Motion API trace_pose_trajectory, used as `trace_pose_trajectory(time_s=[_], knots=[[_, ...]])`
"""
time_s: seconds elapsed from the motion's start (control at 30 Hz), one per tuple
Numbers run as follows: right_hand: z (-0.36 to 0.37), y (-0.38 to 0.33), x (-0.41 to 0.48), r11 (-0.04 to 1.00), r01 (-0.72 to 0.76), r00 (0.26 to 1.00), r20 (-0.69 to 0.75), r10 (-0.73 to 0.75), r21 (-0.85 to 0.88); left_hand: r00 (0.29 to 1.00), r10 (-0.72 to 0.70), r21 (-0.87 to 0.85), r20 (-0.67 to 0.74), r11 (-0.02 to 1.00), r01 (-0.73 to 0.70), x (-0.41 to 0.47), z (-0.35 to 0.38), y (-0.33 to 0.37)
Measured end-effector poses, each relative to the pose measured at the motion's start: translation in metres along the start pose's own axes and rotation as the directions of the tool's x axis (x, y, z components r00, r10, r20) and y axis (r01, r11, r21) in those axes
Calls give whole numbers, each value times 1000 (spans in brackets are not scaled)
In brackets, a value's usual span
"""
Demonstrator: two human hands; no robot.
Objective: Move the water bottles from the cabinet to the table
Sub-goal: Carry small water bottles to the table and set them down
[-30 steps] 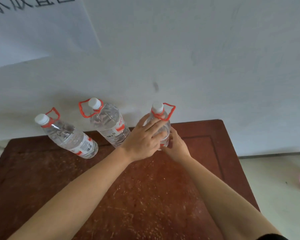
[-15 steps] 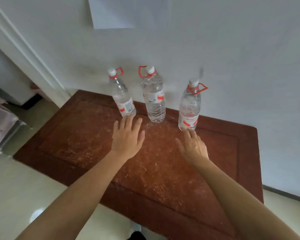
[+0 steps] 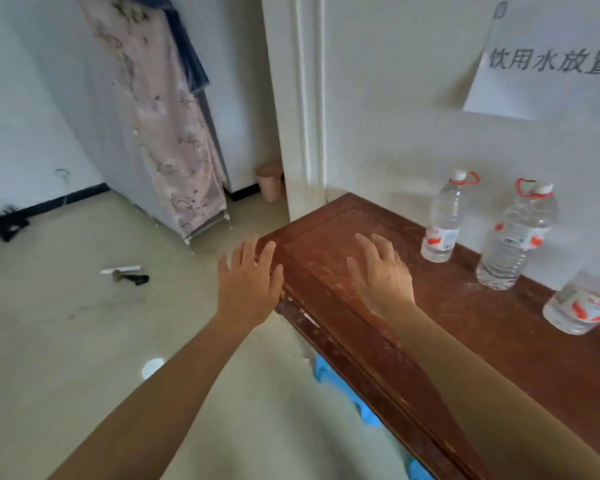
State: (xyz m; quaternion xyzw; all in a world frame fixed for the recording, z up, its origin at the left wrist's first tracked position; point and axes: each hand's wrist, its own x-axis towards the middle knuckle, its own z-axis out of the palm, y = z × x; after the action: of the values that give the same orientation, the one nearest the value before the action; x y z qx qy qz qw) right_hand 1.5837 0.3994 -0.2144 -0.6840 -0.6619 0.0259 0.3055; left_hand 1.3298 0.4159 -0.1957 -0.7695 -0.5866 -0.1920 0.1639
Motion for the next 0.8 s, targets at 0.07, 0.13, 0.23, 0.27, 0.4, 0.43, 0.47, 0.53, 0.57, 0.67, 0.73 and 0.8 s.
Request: trace_pose_trajectory(time_s=[0.07, 0.13, 0.23, 0.27, 0.4, 0.43, 0.47, 0.53, 0.57, 0.67, 0.73, 0.8], knots=[[43, -78, -7, 995, 93, 996, 9, -94, 42, 996, -87, 49, -31, 995, 88, -43, -23, -83], [87, -160, -14, 975, 211, 977, 22, -213, 70, 983, -172, 111, -71, 977, 179, -84, -49, -162], [142, -287, -31, 924, 358, 925, 83, -370, 132, 942, -311, 186, -129, 925, 331, -147, -92, -265], [161, -336, -40, 899, 409, 898, 105, -427, 159, 918, -367, 212, -154, 895, 393, -173, -108, -300], [221, -478, -74, 769, 575, 774, 120, -622, 280, 823, -532, 280, -198, 774, 568, -258, -154, -402], [233, -505, -82, 738, 595, 745, 125, -655, 318, 794, -578, 295, -188, 738, 607, -275, -161, -420], [251, -539, -93, 699, 622, 707, 132, -695, 353, 753, -634, 313, -178, 689, 654, -296, -169, -442], [276, -588, -108, 639, 659, 645, 138, -751, 396, 675, -724, 331, -139, 608, 721, -322, -180, -472], [289, -612, -115, 607, 673, 619, 127, -775, 422, 631, -765, 341, -128, 564, 752, -334, -184, -487], [332, -681, -125, 509, 717, 536, 90, -840, 476, 488, -866, 357, -111, 423, 833, -359, -191, -539], [359, -724, -121, 465, 730, 496, 80, -865, 501, 434, -892, 373, -128, 362, 854, -365, -193, -580], [394, -777, -109, 414, 747, 452, 60, -890, 520, 380, -912, 381, -156, 299, 875, -367, -188, -634]])
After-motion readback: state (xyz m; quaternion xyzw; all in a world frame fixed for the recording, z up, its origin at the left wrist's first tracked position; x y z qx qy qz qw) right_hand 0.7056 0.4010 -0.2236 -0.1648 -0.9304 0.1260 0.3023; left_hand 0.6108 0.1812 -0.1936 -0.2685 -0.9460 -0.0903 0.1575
